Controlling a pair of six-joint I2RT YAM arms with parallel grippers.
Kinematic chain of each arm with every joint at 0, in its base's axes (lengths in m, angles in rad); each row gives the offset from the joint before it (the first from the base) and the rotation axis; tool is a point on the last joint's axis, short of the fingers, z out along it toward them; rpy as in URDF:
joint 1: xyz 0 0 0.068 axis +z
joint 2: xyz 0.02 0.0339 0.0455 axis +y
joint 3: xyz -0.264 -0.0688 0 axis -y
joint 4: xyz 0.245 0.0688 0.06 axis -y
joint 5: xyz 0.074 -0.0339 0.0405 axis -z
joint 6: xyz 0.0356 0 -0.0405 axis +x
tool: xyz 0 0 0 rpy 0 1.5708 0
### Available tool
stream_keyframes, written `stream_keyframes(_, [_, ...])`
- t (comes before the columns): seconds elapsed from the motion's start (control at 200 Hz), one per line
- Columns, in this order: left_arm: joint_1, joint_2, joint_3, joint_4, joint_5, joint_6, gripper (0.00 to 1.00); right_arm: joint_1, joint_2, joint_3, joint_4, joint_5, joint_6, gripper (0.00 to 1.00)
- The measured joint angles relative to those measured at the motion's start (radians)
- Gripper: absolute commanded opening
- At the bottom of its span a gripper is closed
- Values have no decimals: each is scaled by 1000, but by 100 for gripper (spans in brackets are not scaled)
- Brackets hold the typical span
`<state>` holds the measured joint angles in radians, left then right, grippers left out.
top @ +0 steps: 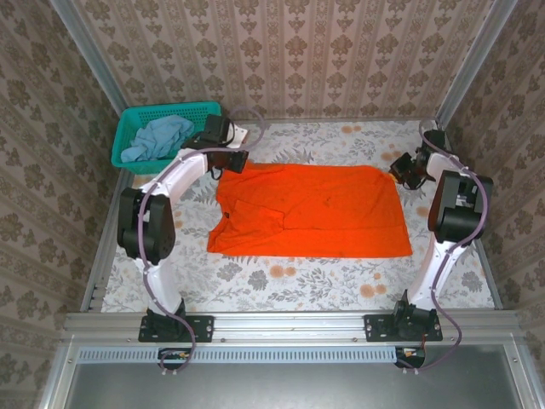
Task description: Fold and stack the t-shirts
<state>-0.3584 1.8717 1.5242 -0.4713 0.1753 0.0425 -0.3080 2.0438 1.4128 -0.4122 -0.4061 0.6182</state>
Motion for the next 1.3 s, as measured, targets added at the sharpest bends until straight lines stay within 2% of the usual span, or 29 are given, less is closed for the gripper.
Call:
stream_keyframes(0.185, [1,-171,-106,-5,-4,0,0,-41,-112,-161,77,-66,-39,0])
stream_keyframes(0.355, [1,-295,-180,-8,-8,0,0,-83,-198,-227,108,-100,-67,0])
stream_keyframes(0.655, [1,-342,-330,-29,-8,0,0,-105,-287,-359,117,-105,-91,0])
stream_keyframes(0.99, [0,-361,-402,-47,-40,-11,4,-144,-339,-480,116,-95,-34,0])
stream_keyframes(1.005, [-1,-363,-404,-48,-45,-13,4,-146,-339,-481,114,-95,-31,3])
stream_keyframes(1.03, [-1,-368,-409,-48,-53,-19,8,-150,-339,-483,111,-94,-23,10])
stream_keyframes(1.07, [-1,-378,-415,-49,-73,-28,28,-156,-340,-485,108,-89,-10,21])
stream_keyframes(1.165, [-1,-419,-430,-47,-142,-54,54,-173,-347,-489,83,-61,25,31])
stream_keyframes(1.215, [-1,-445,-432,-45,-178,-82,62,-183,-356,-491,66,-45,39,37])
stream_keyframes(1.3, [0,-486,-423,-28,-221,-103,64,-198,-383,-493,43,-11,78,41])
